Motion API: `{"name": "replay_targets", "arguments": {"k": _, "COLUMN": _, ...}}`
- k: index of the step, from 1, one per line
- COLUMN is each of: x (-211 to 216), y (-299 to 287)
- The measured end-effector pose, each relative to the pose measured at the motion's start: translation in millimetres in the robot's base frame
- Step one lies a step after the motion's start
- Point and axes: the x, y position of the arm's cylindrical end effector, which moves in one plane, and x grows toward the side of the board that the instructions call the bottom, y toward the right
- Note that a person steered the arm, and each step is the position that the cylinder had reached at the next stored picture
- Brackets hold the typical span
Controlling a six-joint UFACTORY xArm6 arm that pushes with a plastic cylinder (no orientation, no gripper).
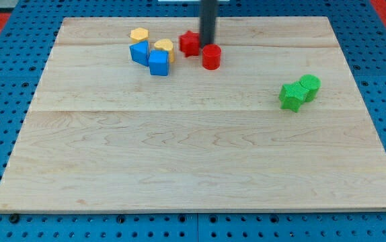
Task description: Move the red circle toward the red star
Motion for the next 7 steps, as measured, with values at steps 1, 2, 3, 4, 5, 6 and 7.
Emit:
{"name": "replay_targets", "arguments": {"k": 1, "x": -5.6, "y": -13.5}}
{"name": "replay_targets", "arguments": {"k": 2, "x": -20.3, "y": -17.9}}
{"name": "replay_targets", "arguments": {"k": 3, "x": -37.7, "y": -20.4}}
{"name": "replay_targets", "arguments": {"k": 4, "x": -21.8, "y": 45.2}}
{"name": "replay_targets", "arguments": {"k": 5, "x": 53.9, "y": 44.3}}
{"name": "replay_targets", "arguments": {"k": 6, "x": 60.3, "y": 46.3}}
{"name": "replay_targets", "arguments": {"k": 7, "x": 102.6, "y": 94.5}}
